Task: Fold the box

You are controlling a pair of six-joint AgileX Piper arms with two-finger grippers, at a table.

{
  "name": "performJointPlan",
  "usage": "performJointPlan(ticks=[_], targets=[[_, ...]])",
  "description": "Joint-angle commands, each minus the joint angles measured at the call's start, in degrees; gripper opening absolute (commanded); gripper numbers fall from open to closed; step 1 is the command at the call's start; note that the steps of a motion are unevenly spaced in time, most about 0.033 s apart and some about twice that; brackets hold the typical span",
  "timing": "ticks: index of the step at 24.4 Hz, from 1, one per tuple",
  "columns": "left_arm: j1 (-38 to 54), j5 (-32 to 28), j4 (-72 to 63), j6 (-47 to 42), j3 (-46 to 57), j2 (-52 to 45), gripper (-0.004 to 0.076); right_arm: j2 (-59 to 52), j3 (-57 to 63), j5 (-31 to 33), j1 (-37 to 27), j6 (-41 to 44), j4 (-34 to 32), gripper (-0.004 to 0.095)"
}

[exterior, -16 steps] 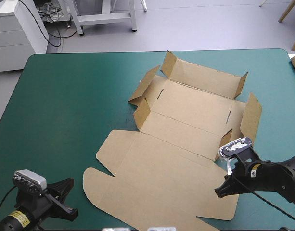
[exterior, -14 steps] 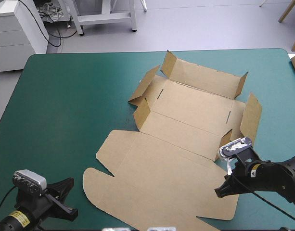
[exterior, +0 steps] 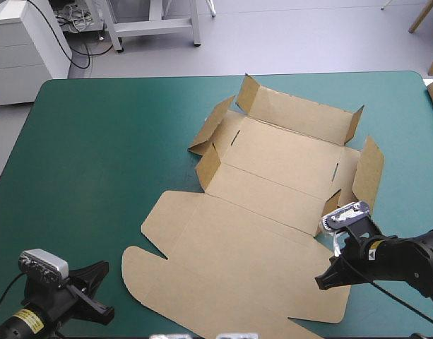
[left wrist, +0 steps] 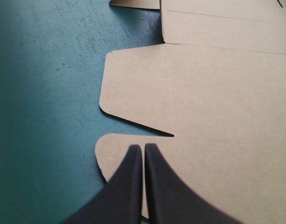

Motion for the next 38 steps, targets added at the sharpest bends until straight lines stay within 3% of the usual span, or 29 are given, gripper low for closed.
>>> performJointPlan(ticks=[1, 7, 13, 24, 30, 32, 35, 38], targets=[[-0.37, -3.51, -1.22, 0.16, -1.93, 0.74, -0.0008, -0.10, -1.86, -1.64, -0.13, -0.34, 0.24, -0.0002], [-0.37, -3.51, -1.22, 0.16, -1.93, 0.74, -0.0008, -0.10, -2.14, 0.16, -0.13, 0.75, -0.50, -0.0002], [-0.37, -3.51, -1.22, 0.16, -1.93, 0.74, -0.0008, -0.21, -8.03, 4.79, -0.13, 8.45, -9.66, -0.0002], [-0.37, -3.51, -1.22, 0.16, -1.93, 0.74, -0.0008, 0.31, -24.69, 4.79, -0.13, 11.91, -13.61, -0.0002], [-0.37, -3.51, -1.33, 0.28, -1.93, 0.74, -0.0008, 7.06, -25.43, 4.79, -0.13, 15.02, -12.49, 0.0008], [-0.37, -3.51, -1.33, 0.28, -1.93, 0.74, -0.0008, 9.32, -25.43, 4.79, -0.13, 14.92, -10.35, 0.0092], [-0.37, -3.51, -1.33, 0.37, -1.93, 0.74, -0.0008, 10.68, -25.43, 4.79, -0.13, 14.09, -8.24, 0.0417], [-0.37, -3.51, -1.33, 0.37, -1.93, 0.74, -0.0008, 10.80, -25.43, 4.79, -0.13, 14.34, -10.62, 0.0614]])
